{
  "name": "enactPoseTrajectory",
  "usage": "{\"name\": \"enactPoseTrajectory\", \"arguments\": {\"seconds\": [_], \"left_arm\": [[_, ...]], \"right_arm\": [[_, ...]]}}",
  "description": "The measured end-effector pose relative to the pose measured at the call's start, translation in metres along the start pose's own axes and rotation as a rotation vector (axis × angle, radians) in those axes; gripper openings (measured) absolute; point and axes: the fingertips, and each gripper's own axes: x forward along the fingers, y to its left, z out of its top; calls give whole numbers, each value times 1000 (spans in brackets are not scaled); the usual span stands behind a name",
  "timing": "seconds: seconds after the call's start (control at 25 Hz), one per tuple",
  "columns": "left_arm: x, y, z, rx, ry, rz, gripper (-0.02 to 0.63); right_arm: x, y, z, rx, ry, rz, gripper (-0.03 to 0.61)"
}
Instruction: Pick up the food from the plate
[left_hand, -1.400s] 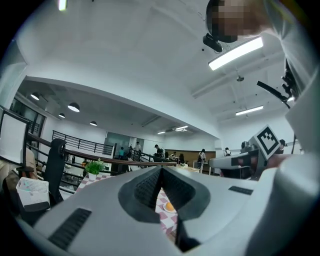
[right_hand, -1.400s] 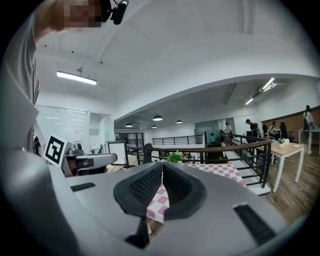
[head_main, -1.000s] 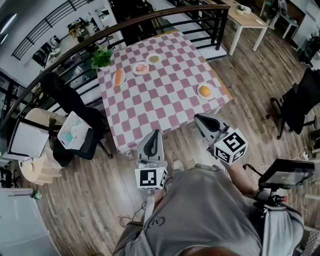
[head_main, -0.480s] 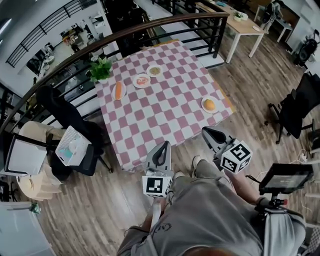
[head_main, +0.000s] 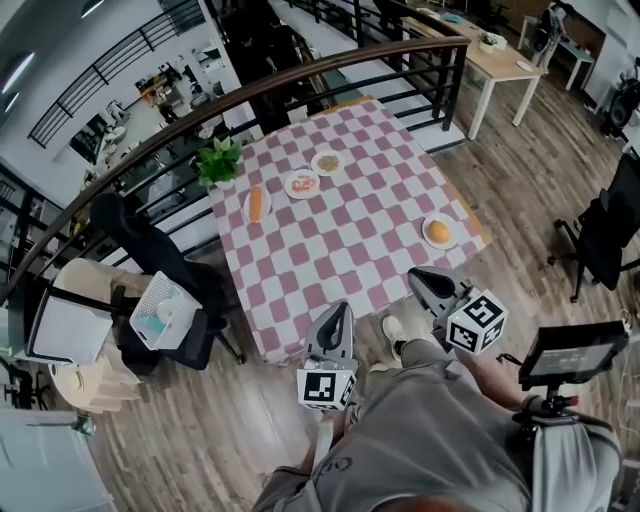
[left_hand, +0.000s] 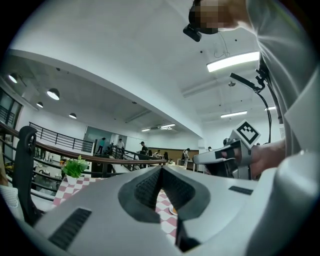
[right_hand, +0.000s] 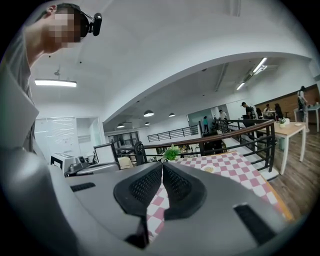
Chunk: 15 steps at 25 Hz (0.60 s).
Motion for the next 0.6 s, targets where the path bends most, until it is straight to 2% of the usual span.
{"name": "enactPoseTrajectory", "arguments": {"seconds": [0.2, 0.44, 0.6], "left_arm": [[18, 16, -2, 14, 10, 52, 9], [57, 34, 8, 26, 22, 135, 9], [89, 53, 19, 28, 15, 224, 9]], "right_arm": [[25, -11, 8, -6, -5, 49, 15], [53, -50, 28, -28, -22, 89, 15], [74, -79, 50, -91, -36, 111, 15]]}}
